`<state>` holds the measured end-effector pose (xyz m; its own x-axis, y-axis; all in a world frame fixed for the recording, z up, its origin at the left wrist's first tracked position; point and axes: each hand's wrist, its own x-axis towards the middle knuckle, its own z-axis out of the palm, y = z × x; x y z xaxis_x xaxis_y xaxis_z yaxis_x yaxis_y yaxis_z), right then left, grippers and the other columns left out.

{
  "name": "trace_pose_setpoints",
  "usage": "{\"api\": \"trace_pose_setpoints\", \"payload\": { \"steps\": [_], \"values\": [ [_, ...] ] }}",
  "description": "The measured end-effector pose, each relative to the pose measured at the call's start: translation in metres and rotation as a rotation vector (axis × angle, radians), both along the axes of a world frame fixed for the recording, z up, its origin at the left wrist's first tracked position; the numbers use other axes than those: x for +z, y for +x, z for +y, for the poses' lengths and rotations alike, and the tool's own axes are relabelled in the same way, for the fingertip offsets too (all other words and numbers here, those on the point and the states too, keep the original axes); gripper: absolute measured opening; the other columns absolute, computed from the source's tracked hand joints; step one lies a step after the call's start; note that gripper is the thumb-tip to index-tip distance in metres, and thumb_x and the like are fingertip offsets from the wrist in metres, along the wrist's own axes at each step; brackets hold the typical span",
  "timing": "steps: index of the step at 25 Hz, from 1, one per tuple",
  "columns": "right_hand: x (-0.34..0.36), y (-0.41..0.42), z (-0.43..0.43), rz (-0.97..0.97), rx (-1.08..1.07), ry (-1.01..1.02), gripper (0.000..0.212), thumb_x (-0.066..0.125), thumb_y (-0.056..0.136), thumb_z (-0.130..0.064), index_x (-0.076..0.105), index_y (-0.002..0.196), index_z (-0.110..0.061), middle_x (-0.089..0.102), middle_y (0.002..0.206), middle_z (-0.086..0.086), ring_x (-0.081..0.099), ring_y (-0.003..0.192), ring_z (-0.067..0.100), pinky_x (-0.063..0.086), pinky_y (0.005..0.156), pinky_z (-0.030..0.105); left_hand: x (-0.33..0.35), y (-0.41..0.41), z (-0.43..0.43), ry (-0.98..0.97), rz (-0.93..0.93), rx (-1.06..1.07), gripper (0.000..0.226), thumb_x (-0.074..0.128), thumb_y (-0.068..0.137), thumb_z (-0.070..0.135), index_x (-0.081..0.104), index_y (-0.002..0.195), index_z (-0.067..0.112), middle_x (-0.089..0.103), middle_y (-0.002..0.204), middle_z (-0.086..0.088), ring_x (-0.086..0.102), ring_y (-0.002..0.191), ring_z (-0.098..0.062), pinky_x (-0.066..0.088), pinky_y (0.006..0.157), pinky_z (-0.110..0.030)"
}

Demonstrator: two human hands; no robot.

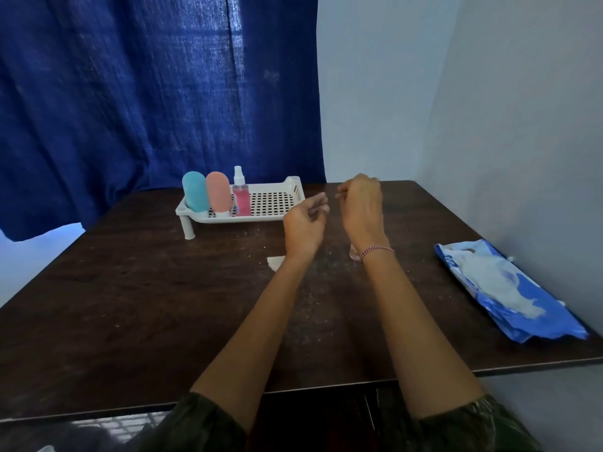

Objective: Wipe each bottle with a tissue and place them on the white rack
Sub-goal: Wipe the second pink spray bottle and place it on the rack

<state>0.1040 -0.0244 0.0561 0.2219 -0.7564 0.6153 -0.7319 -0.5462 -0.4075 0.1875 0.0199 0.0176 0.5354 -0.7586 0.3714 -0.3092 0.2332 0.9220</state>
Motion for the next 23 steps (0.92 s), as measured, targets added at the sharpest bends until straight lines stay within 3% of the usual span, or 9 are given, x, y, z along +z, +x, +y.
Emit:
{"api": "trace_pose_setpoints", "payload": {
  "steps": [2, 5, 9, 13, 16, 20, 23],
  "values": [
    [-0.001, -0.018, -0.001, 0.107, -0.055, -0.039, 0.012, 0.056, 0.089, -0.001, 0.068, 0.091, -0.003, 0.060, 0.099, 0.015, 0.049, 0.097, 0.027, 0.044, 0.086, 0.035, -0.001, -0.012, -0.006, 0.060, -0.027, -0.054, 0.038, 0.061, 0.089, 0.005, 0.056, 0.128, 0.002, 0.064, 0.124, -0.008, 0.061, 0.110, -0.011, 0.044, 0.095, -0.015],
    [-0.006, -0.030, -0.004, 0.095, -0.059, 0.030, 0.015, 0.065, 0.083, -0.006, 0.069, 0.098, -0.005, 0.064, 0.103, 0.012, 0.051, 0.100, 0.025, 0.044, 0.083, 0.029, -0.003, -0.024, -0.016, 0.156, -0.085, -0.113, 0.045, 0.062, 0.087, 0.001, 0.052, 0.131, 0.001, 0.060, 0.130, -0.009, 0.059, 0.116, -0.014, 0.044, 0.100, -0.021],
    [-0.010, -0.037, -0.009, 0.059, 0.005, 0.243, 0.020, 0.059, 0.087, -0.004, 0.066, 0.106, -0.002, 0.065, 0.107, 0.013, 0.061, 0.098, 0.020, 0.048, 0.080, 0.012, -0.009, -0.033, -0.022, 0.215, -0.151, -0.137, 0.037, 0.062, 0.089, 0.008, 0.059, 0.126, 0.006, 0.066, 0.119, -0.006, 0.058, 0.099, -0.005, 0.045, 0.089, -0.017],
    [-0.016, -0.034, -0.008, -0.053, -0.022, 0.211, 0.014, 0.065, 0.083, -0.004, 0.070, 0.095, -0.008, 0.068, 0.099, 0.008, 0.064, 0.087, 0.014, 0.047, 0.078, 0.018, -0.016, -0.030, -0.023, 0.232, -0.186, -0.136, 0.035, 0.062, 0.087, 0.003, 0.062, 0.122, 0.006, 0.067, 0.116, -0.009, 0.062, 0.104, -0.012, 0.046, 0.091, -0.020],
    [-0.016, -0.027, -0.009, -0.122, 0.020, 0.298, 0.013, 0.066, 0.082, -0.003, 0.069, 0.091, -0.012, 0.068, 0.094, 0.003, 0.058, 0.072, 0.005, 0.046, 0.069, 0.012, -0.016, -0.022, -0.018, 0.216, -0.211, -0.094, 0.035, 0.060, 0.087, 0.001, 0.062, 0.121, 0.005, 0.067, 0.118, -0.008, 0.061, 0.110, -0.015, 0.044, 0.091, -0.019],
    [-0.013, -0.001, 0.002, -0.227, 0.127, 0.187, 0.012, 0.060, 0.086, -0.004, 0.070, 0.091, -0.009, 0.068, 0.094, 0.003, 0.061, 0.081, 0.009, 0.050, 0.076, 0.018, -0.006, 0.004, -0.007, 0.144, -0.191, -0.050, 0.032, 0.063, 0.086, 0.003, 0.064, 0.118, 0.005, 0.068, 0.113, -0.007, 0.061, 0.101, -0.009, 0.047, 0.091, -0.019],
    [-0.019, 0.025, 0.004, -0.278, 0.213, 0.151, 0.011, 0.065, 0.084, -0.006, 0.072, 0.091, -0.010, 0.069, 0.095, 0.002, 0.061, 0.084, 0.006, 0.052, 0.083, 0.021, -0.008, 0.031, 0.004, 0.109, -0.182, 0.001, 0.031, 0.068, 0.083, 0.006, 0.066, 0.114, 0.005, 0.069, 0.107, -0.005, 0.060, 0.090, -0.003, 0.048, 0.075, -0.008]
  ]
}}
